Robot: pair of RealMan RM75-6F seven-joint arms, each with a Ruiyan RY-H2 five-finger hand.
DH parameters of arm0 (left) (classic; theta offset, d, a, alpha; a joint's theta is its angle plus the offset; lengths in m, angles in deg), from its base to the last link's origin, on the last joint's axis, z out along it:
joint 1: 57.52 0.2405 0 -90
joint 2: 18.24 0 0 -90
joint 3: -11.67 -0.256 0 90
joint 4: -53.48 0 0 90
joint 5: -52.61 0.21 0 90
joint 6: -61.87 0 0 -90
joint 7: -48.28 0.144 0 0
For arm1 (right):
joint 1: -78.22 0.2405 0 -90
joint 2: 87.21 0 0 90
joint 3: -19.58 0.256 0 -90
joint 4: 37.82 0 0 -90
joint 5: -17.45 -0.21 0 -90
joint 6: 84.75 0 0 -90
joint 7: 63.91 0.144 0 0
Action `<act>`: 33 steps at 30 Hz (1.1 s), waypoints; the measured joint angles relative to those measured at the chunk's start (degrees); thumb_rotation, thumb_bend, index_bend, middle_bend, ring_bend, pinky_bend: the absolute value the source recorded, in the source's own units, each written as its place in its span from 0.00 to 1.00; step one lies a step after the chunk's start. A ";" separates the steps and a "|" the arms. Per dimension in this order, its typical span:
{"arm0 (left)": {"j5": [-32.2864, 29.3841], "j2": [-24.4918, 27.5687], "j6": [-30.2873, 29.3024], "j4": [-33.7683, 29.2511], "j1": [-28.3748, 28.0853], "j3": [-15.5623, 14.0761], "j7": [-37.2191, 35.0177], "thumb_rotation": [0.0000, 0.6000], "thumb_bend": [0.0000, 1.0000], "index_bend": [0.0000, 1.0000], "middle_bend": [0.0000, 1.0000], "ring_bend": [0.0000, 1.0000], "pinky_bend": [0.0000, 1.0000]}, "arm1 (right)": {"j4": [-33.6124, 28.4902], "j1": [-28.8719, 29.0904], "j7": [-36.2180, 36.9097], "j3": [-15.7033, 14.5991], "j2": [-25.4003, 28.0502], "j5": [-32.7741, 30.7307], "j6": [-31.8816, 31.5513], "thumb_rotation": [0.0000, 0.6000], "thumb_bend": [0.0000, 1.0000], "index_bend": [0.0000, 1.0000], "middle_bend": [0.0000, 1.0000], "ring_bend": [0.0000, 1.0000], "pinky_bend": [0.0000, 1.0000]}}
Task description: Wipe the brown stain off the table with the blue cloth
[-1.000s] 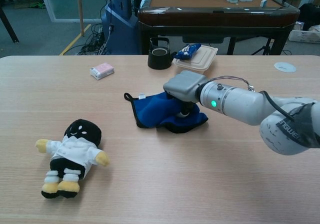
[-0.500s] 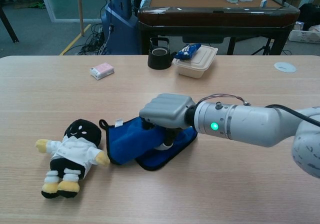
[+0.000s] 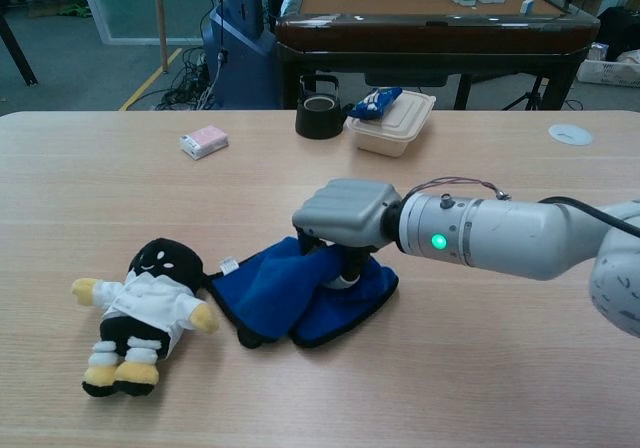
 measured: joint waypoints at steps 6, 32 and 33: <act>-0.06 -0.01 0.09 0.23 0.02 -0.03 -0.24 1.00 0.25 0.22 0.12 0.11 0.17 | 7.35 0.12 -1.99 1.68 -1.83 -2.82 1.52 1.00 0.47 0.83 0.68 0.67 0.88; 0.22 -0.44 0.59 0.51 -0.47 -0.01 -0.21 1.00 0.25 0.22 0.12 0.11 0.17 | 11.56 -0.72 -10.65 11.90 2.81 -21.27 6.55 1.00 0.05 0.00 0.06 0.06 0.26; 0.21 -0.44 0.59 0.49 -0.48 0.00 -0.19 1.00 0.25 0.22 0.12 0.11 0.17 | 10.72 -0.91 -10.93 11.98 3.32 -21.71 6.44 1.00 0.02 0.00 0.03 0.03 0.23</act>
